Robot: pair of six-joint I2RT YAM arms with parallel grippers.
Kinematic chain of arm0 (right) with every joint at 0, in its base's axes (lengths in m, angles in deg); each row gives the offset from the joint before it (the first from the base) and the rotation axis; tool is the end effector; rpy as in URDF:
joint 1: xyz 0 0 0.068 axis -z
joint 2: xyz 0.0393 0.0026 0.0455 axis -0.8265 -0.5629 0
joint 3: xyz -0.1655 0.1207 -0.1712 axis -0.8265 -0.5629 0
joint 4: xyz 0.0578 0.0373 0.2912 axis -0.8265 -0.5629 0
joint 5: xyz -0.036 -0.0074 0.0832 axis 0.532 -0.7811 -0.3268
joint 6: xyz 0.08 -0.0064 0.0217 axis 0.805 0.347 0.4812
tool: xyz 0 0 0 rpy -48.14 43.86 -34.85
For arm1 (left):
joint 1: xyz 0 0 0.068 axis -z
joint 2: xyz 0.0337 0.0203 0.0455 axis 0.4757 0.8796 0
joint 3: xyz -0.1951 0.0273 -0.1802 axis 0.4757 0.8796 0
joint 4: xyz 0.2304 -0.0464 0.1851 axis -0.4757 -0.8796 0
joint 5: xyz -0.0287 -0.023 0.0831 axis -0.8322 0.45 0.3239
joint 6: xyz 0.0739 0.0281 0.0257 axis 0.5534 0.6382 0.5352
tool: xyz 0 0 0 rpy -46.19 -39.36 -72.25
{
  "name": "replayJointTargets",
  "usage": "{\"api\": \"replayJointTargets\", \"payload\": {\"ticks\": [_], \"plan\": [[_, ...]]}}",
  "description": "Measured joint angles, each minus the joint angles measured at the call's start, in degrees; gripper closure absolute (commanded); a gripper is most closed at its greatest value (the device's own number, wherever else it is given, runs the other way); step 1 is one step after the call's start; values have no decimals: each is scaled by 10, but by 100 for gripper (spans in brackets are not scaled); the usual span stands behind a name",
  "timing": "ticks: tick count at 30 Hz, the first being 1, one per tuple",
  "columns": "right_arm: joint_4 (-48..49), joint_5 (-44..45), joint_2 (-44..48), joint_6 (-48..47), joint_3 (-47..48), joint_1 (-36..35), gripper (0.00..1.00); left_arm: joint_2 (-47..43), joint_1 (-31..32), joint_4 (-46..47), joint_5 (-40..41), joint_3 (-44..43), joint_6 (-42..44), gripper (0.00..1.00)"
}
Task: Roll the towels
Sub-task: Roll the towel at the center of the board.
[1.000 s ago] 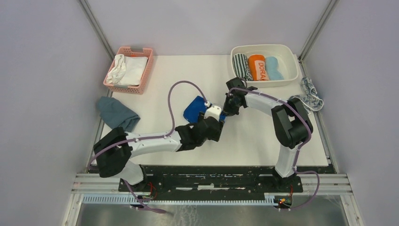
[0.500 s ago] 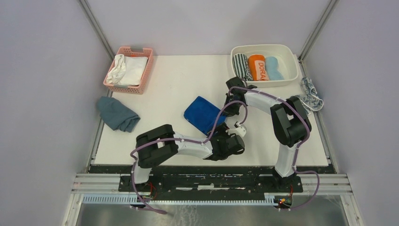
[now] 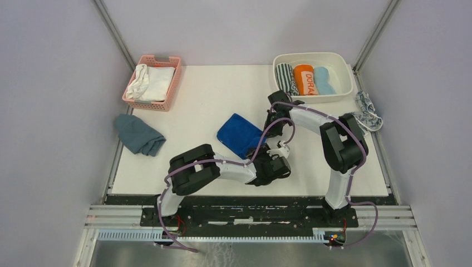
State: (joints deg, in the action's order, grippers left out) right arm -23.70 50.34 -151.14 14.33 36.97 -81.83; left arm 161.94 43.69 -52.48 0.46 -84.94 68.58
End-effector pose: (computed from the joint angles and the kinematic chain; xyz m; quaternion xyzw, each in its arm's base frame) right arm 0.3798 0.1986 0.1017 0.1421 0.9665 0.1784 0.1176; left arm 0.1896 -0.3912 0.0671 0.3789 0.7710 0.2131 0.4653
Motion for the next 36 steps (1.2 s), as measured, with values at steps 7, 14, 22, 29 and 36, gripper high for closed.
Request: {"api": "replayJointTargets", "payload": {"ticks": [7, 14, 22, 29, 36], "plan": [[45, -39, 0, -3, -12, 1, 90, -9, -36, -5, -29, 15, 0, 77], [138, -96, 56, 4, -95, 27, 63, -98, -84, 11, -191, 65, -23, 97], [266, -160, 113, 26, -180, 67, 46, -175, -229, 64, -513, 114, -129, 97], [362, -183, 112, 57, -226, 68, 43, -170, -325, 127, -723, 147, -236, 97], [388, -185, 88, 70, -226, 68, 40, -131, -376, 227, -862, 177, -344, 97]]}}
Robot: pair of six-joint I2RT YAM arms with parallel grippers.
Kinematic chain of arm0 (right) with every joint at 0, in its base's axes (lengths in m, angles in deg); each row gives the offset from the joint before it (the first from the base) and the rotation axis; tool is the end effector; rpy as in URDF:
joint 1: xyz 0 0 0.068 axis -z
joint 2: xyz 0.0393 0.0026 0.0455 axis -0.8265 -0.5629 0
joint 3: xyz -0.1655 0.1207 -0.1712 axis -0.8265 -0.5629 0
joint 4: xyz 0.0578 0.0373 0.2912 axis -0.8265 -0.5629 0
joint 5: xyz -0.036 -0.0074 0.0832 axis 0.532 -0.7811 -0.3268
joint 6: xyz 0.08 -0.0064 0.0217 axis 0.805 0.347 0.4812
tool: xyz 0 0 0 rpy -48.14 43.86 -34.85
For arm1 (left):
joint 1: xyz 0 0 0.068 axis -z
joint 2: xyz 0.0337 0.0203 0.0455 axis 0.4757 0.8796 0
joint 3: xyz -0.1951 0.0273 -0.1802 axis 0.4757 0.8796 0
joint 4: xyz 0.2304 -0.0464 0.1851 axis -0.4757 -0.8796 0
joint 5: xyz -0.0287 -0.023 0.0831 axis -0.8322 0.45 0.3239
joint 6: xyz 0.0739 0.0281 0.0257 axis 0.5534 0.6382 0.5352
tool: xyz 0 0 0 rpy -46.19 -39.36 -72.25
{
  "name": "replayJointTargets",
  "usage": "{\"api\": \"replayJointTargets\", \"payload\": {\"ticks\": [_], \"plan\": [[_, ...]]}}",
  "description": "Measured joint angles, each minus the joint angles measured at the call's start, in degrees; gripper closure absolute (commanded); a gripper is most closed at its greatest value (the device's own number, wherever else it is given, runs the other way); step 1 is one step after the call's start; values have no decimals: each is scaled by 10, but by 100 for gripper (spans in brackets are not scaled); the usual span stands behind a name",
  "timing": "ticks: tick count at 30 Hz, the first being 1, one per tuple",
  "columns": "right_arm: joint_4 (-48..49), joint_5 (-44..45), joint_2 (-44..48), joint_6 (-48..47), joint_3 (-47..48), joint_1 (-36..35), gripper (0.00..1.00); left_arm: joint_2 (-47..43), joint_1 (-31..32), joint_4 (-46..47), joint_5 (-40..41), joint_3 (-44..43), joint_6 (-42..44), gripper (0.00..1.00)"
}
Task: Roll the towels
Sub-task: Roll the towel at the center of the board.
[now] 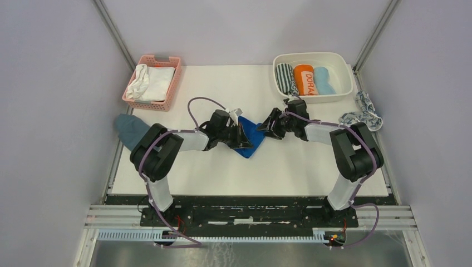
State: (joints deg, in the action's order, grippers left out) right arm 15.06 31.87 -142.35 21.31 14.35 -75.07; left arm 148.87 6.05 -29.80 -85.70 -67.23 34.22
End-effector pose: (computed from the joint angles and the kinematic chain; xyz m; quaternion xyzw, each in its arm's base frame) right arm 0.3658 0.1638 0.0937 0.1540 0.8792 0.4063 0.1954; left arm 0.3132 -0.2591 0.0792 0.0899 0.8785 -0.4283 0.1913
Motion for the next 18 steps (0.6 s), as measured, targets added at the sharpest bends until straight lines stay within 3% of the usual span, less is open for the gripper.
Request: {"api": "replayJointTargets", "payload": {"ticks": [8, 18], "plan": [[-17, 7, -13, 0, 1, 0, 37, 18, -16, 28, -43, 6, -52, 97], [-73, 59, 27, -7, 10, -3, 27, 19, -19, 23, -44, 5, -58, 97]]}}
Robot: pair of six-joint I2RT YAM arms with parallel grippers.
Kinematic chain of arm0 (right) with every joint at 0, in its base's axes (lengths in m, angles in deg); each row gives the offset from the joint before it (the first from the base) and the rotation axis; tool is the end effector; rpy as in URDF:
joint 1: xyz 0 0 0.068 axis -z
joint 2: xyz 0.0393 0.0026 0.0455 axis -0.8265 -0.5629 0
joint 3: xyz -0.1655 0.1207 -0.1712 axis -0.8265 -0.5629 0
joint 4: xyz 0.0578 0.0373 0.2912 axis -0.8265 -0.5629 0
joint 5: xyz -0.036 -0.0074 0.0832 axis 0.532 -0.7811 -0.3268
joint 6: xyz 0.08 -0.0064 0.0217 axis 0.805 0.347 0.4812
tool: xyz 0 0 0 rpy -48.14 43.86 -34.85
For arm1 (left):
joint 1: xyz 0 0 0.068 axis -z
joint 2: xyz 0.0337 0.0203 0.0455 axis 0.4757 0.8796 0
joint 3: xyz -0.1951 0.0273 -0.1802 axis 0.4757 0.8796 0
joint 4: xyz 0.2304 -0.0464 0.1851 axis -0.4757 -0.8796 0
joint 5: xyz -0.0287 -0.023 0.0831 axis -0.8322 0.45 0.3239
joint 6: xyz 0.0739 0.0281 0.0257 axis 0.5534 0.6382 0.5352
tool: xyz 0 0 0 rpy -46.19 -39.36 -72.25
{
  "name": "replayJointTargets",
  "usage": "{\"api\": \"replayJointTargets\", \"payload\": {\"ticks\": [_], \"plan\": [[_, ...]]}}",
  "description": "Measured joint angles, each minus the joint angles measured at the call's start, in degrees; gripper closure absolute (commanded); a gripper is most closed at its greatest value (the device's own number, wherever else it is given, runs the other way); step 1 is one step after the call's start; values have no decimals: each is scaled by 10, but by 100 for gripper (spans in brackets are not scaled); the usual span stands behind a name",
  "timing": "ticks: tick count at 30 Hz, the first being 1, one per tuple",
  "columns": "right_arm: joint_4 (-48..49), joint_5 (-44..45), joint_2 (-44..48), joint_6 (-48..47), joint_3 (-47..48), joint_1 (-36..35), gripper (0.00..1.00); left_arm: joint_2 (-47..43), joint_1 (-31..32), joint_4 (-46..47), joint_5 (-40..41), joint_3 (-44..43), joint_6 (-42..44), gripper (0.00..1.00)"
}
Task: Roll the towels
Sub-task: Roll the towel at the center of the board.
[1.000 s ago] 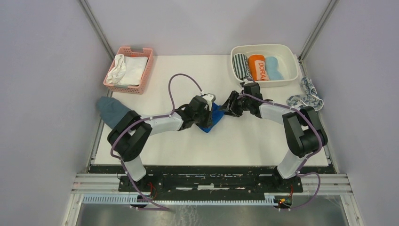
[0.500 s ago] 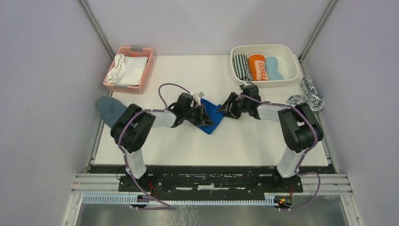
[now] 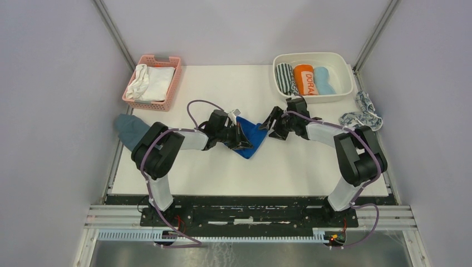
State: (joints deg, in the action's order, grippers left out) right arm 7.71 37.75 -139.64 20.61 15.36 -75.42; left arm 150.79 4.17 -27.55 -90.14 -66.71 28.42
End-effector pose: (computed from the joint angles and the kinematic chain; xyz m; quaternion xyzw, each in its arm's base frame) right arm 0.3627 0.1581 0.1024 0.1769 0.8950 0.3562 0.2020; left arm 0.3166 -0.2512 0.0694 0.0468 0.8748 -0.4579 0.1511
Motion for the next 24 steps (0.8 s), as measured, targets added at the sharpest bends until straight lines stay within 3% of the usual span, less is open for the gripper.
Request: {"api": "replayJointTargets", "payload": {"ticks": [9, 13, 24], "plan": [[-26, 25, -23, 4, 30, -32, 20, 0, 0, -5, 1, -1, 0, 97], [-40, 41, -42, 7, 42, -38, 26, 0, 0, -8, 2, -2, 0, 97], [-90, 68, -76, 6, 79, -42, 54, 0, 0, -10, 7, -2, 0, 96]]}}
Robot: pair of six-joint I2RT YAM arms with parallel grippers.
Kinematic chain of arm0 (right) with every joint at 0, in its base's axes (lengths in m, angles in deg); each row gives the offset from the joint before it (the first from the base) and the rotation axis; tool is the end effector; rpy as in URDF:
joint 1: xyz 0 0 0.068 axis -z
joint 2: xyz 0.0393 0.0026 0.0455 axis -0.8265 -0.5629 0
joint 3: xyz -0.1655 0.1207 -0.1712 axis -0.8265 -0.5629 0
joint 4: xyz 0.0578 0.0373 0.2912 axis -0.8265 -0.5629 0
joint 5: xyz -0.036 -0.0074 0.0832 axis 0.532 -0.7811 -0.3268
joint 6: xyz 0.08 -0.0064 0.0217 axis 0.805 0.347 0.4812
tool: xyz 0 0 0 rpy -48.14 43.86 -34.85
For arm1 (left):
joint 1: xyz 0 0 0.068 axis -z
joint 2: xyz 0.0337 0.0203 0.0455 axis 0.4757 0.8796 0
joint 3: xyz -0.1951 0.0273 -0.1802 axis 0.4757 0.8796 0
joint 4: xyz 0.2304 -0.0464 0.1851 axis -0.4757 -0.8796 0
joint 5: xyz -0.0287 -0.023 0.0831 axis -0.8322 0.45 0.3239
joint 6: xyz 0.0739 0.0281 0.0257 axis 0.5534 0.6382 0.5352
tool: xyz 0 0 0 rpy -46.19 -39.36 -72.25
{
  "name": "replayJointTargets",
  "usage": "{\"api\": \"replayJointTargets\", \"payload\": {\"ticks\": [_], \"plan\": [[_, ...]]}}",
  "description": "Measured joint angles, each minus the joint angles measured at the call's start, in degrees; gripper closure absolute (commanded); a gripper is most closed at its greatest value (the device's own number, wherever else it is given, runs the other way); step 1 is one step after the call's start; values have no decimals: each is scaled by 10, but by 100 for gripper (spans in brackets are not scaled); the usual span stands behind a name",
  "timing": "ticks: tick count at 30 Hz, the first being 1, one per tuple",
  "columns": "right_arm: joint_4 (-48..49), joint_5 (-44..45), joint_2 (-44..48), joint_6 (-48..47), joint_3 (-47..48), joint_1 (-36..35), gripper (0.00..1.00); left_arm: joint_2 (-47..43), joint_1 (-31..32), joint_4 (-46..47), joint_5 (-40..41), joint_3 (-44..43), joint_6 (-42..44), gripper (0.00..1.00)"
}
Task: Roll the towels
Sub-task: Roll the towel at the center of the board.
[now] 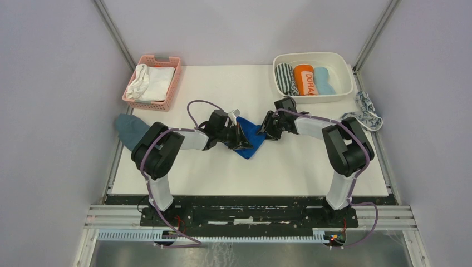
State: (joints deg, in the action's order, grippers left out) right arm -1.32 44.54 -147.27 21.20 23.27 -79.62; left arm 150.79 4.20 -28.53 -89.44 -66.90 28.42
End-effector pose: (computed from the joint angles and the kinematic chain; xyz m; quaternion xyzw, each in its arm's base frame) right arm 0.3712 0.1847 0.0804 0.1873 0.9262 0.2828 0.1646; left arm 0.3168 -0.2506 0.0684 0.0423 0.8788 -0.4512 0.1495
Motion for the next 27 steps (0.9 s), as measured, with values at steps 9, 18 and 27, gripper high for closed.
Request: {"api": "replayJointTargets", "payload": {"ticks": [9, 18, 27], "plan": [[-121, 70, -12, -44, 78, -38, 81, -30, 8, -36, 50, 10, 9, 73], [-200, 120, -23, -54, 124, -61, 84, -152, 116, -175, 312, 12, 73, 45], [-225, 121, -38, -50, 144, -56, 83, -183, 320, -228, 624, -32, 207, 32]]}}
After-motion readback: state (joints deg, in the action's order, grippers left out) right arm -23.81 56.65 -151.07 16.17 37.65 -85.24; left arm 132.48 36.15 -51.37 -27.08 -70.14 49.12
